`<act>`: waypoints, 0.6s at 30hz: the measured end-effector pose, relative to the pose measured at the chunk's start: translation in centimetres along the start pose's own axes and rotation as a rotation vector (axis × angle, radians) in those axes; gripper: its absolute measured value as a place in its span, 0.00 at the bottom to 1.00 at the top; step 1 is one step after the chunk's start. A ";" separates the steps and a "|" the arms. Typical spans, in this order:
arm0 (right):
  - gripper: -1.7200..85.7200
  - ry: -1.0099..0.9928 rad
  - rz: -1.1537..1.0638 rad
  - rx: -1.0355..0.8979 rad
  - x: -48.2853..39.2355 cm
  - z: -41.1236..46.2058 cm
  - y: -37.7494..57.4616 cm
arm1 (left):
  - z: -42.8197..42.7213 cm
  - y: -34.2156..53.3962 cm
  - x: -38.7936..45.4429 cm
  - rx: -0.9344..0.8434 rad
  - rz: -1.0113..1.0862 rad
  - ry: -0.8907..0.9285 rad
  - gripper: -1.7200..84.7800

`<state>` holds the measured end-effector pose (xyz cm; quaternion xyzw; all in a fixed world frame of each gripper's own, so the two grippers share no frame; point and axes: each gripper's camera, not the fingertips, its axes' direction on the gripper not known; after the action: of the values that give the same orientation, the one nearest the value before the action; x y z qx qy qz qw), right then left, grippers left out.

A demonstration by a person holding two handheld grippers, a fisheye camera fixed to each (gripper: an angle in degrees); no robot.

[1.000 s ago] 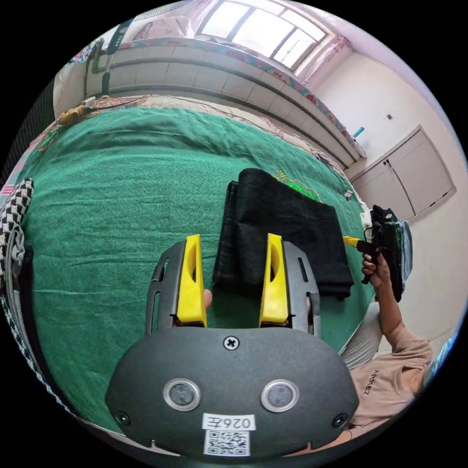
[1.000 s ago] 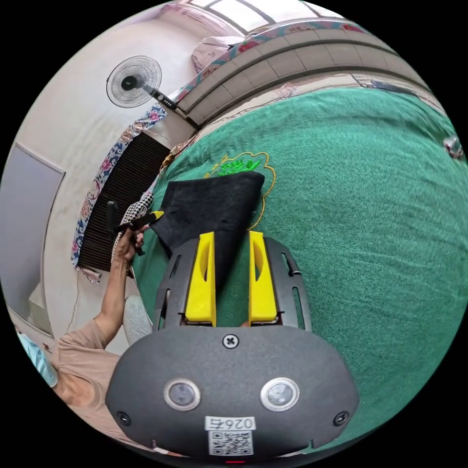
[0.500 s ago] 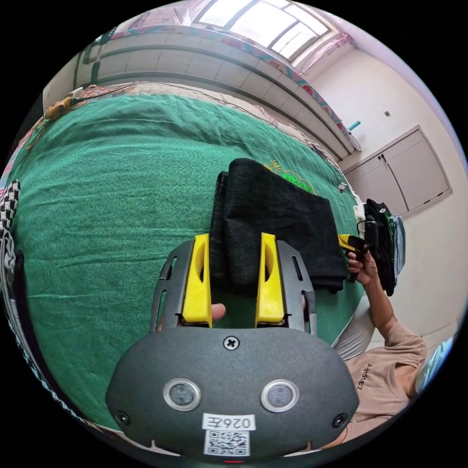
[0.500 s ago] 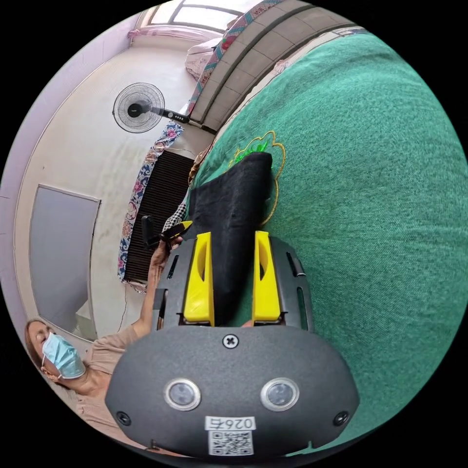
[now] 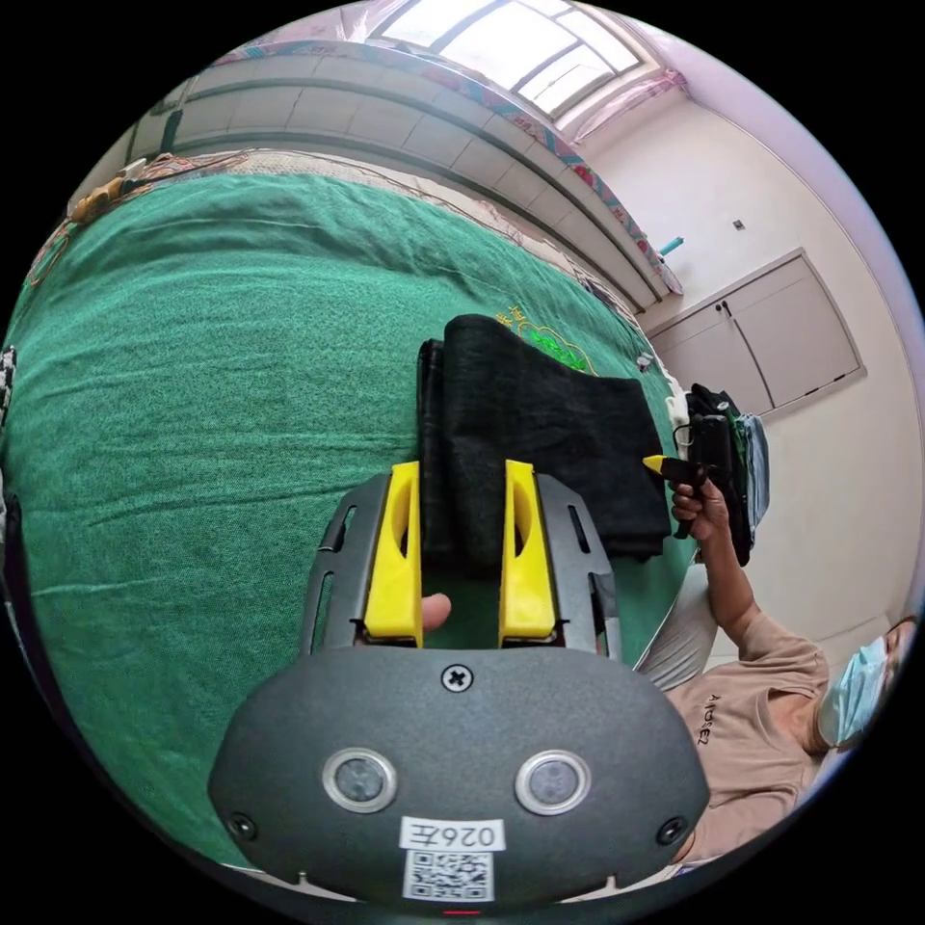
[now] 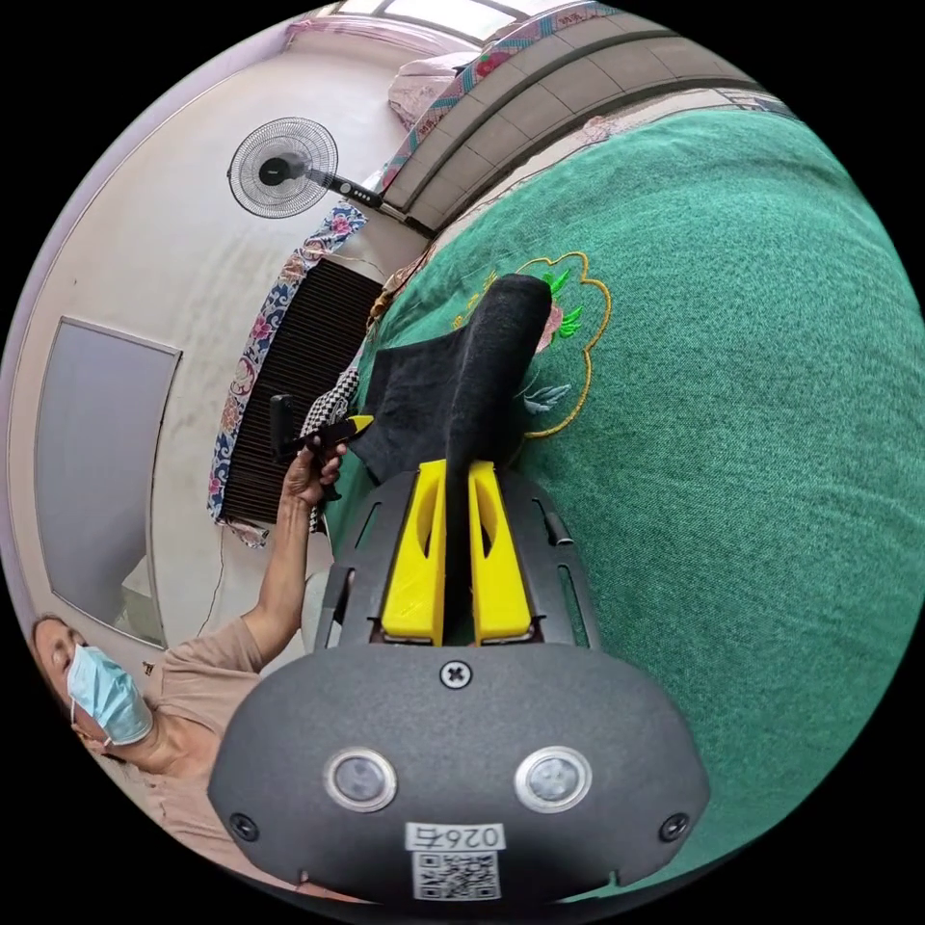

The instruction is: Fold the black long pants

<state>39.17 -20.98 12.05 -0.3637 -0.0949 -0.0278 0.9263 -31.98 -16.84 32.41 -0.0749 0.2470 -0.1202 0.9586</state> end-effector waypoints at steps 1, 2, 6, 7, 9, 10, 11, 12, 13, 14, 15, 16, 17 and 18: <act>0.02 -0.002 -0.002 -0.026 0.1 -0.3 -0.4 | 0.3 -0.1 -0.2 0.006 -0.001 0.010 0.18; 0.02 0.005 -0.009 -0.048 0.2 -0.7 -0.8 | 0.4 -0.2 0.0 0.007 0.007 -0.003 0.19; 0.02 0.063 -0.008 -0.091 1.3 -2.1 -1.5 | 1.1 -0.6 1.8 -0.027 0.087 -0.095 0.22; 0.02 0.068 -0.004 -0.103 1.9 -2.4 -1.6 | 1.4 -0.8 2.3 -0.047 0.108 -0.129 0.22; 0.02 0.045 0.015 -0.103 2.7 -2.5 -1.6 | 1.8 -1.1 2.8 -0.075 0.150 -0.070 0.18; 0.03 0.025 0.023 -0.103 3.1 -2.0 -1.5 | 2.3 -1.3 2.6 -0.093 0.138 0.001 0.18; 0.05 0.019 0.038 -0.099 3.6 -1.5 -1.5 | 3.0 -1.5 2.4 -0.134 0.142 0.014 0.18; 0.06 0.029 0.047 -0.100 3.8 -1.2 -1.4 | 3.3 -1.5 2.3 -0.144 0.141 -0.001 0.18; 0.06 0.044 0.055 -0.112 4.2 -0.6 -1.4 | 3.4 -1.5 2.1 -0.133 0.132 -0.030 0.18; 0.07 0.023 0.062 -0.111 4.5 -0.2 -1.4 | 3.4 -1.4 1.7 -0.136 0.123 -0.019 0.18; 0.07 0.012 0.064 -0.106 4.6 0.0 -1.3 | 3.4 -1.4 1.6 -0.135 0.118 -0.014 0.18; 0.08 0.003 0.059 -0.102 4.6 0.2 -1.2 | 3.4 -1.2 1.2 -0.136 0.111 -0.018 0.18; 0.09 0.009 0.053 -0.101 4.5 0.5 -1.1 | 3.4 -1.0 0.8 -0.141 0.106 -0.027 0.18; 0.09 0.014 0.049 -0.097 4.5 0.6 -1.0 | 3.4 -0.8 0.7 -0.142 0.107 -0.027 0.18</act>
<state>43.33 -21.19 14.01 -0.4102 -0.0781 -0.0125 0.9086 -29.89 -17.55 35.23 -0.1313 0.2455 -0.0501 0.9592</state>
